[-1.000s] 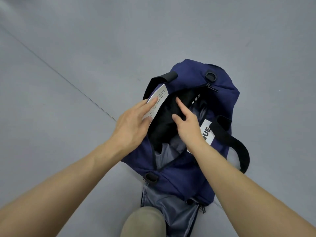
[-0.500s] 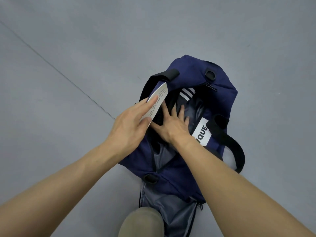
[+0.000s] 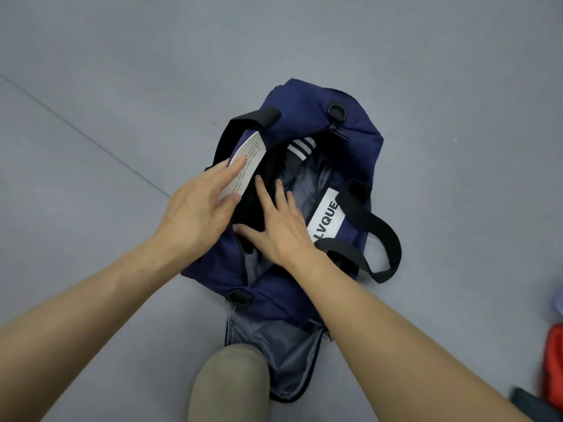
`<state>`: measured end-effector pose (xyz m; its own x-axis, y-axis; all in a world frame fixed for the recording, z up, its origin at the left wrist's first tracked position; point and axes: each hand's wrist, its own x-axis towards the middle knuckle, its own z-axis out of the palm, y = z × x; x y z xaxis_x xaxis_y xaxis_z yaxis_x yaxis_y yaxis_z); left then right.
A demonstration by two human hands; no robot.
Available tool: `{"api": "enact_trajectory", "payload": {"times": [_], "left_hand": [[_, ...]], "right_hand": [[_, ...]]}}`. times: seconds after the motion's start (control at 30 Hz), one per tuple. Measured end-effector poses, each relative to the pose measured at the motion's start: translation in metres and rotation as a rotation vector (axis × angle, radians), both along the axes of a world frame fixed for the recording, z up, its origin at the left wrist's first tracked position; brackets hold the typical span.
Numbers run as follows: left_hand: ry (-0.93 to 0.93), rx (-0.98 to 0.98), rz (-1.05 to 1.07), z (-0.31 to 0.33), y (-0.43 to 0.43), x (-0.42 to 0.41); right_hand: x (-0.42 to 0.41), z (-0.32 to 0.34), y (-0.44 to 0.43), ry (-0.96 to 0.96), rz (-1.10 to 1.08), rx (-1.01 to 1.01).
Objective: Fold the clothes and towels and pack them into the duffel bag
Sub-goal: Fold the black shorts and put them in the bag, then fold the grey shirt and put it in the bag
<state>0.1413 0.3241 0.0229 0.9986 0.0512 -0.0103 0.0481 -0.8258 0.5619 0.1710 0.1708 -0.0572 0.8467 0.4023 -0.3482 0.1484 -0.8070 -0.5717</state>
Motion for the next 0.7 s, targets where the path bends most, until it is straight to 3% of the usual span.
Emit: {"api": "enact_trajectory", "payload": {"times": [0.17, 0.27, 0.37, 0.53, 0.7], "left_hand": [[-0.051, 0.211, 0.046, 0.006, -0.026, -0.006], [-0.183, 0.250, -0.137, 0.010, -0.068, -0.015], [-0.188, 0.193, -0.349, 0.012, -0.133, -0.034], [0.002, 0.051, -0.717, 0.007, -0.242, -0.084], [0.210, 0.035, -0.843, -0.011, -0.301, -0.127]], "right_hand": [[-0.035, 0.049, -0.078, -0.030, 0.011, 0.185], [-0.080, 0.075, -0.168, -0.071, -0.025, 0.114], [-0.139, 0.096, -0.274, -0.026, -0.065, -0.057], [-0.253, 0.124, -0.437, 0.067, -0.182, -0.359], [-0.339, 0.094, -0.530, 0.136, -0.438, -0.498]]}}
